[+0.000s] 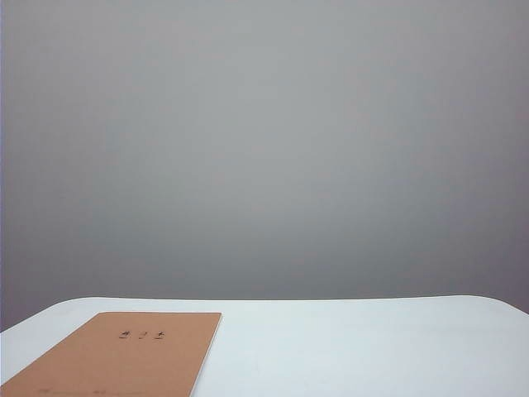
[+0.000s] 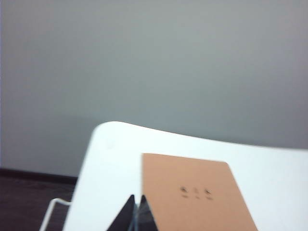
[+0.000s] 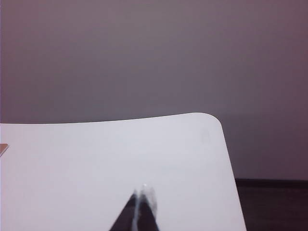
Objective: Pick up a pen on the table and place it on the notebook.
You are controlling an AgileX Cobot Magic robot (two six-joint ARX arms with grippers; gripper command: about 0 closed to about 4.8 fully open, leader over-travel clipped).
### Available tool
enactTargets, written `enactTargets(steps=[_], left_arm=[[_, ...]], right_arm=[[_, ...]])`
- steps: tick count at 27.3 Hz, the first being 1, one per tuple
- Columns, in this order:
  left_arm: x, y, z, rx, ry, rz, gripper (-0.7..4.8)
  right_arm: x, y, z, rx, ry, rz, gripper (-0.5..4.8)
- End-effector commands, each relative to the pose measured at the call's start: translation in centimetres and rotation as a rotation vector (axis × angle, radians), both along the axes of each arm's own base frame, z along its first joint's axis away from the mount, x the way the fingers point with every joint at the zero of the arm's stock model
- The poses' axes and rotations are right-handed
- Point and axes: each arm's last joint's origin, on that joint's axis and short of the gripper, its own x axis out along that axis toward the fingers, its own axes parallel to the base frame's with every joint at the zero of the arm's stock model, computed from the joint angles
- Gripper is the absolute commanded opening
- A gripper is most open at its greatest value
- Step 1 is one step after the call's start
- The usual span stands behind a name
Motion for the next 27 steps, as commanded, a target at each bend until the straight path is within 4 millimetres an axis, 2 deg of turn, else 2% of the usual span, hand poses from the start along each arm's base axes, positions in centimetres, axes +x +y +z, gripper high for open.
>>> enactTargets(steps=[1, 4, 8, 12, 13, 16, 21, 27], left_arm=[[-0.1, -0.1, -0.2, 0.072, 0.020, -0.054, -0.06], [-0.1, -0.1, -0.6, 0.086, 0.058, -0.055, -0.05], [-0.1, 0.1, -0.7, 0.087, 0.073, 0.030, -0.05], [-0.1, 0.0, -0.2, -0.022, 0.036, -0.005, -0.05], [0.0, -0.1, 0.6, -0.024, -0.049, -0.051, -0.05], [-0.1, -0.2, 2.1, -0.066, -0.141, -0.064, -0.05], [0.3, -0.2, 4.6, -0.062, -0.114, -0.066, -0.05], [2.3, -0.1, 9.1, -0.053, -0.062, -0.100, -0.05]], right_arm=[[0.0, 0.0, -0.2, 0.003, 0.004, -0.003, -0.05], [0.0, 0.0, -0.4, -0.002, 0.031, -0.003, -0.05], [0.0, 0.0, -0.8, -0.006, 0.063, -0.002, -0.05], [0.0, 0.0, -0.6, 0.063, 0.054, -0.012, -0.05], [0.0, -0.1, -0.4, 0.107, 0.031, -0.038, -0.05], [0.1, -0.1, 0.3, 0.160, -0.032, -0.063, -0.05], [-0.2, -0.2, 2.2, 0.208, -0.075, -0.067, -0.05], [0.0, -0.4, 6.5, 0.197, -0.099, -0.161, -0.05]])
